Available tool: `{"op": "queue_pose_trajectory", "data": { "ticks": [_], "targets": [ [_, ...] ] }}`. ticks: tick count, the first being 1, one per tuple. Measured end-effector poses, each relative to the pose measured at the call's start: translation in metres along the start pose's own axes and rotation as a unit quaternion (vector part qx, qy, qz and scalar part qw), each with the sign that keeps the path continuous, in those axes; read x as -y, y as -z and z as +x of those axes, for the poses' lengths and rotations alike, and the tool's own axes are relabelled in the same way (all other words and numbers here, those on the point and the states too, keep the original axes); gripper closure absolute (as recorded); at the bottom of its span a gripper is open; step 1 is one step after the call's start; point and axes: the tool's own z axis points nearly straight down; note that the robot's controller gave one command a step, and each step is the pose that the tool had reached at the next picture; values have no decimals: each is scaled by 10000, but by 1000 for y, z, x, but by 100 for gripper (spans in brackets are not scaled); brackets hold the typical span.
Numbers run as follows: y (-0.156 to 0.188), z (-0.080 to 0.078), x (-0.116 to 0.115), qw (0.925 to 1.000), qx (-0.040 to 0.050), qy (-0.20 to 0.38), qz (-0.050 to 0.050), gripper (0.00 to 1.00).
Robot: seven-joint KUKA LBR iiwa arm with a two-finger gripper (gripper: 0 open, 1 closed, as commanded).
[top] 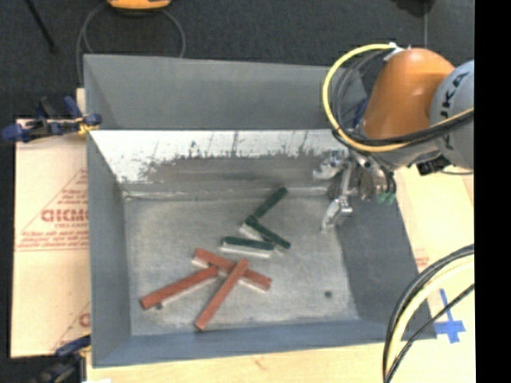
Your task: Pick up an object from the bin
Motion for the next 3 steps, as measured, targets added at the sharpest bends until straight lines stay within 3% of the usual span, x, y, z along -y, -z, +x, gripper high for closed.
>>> {"op": "queue_pose_trajectory", "data": {
  "ticks": [1,2,3],
  "targets": [
    [-64,25,-44,9984,-16,569,-3,0],
    [-93,26,-61,9985,-45,539,-49,0],
    [-91,77,-69,9998,-39,202,9,100]
  ]
}}
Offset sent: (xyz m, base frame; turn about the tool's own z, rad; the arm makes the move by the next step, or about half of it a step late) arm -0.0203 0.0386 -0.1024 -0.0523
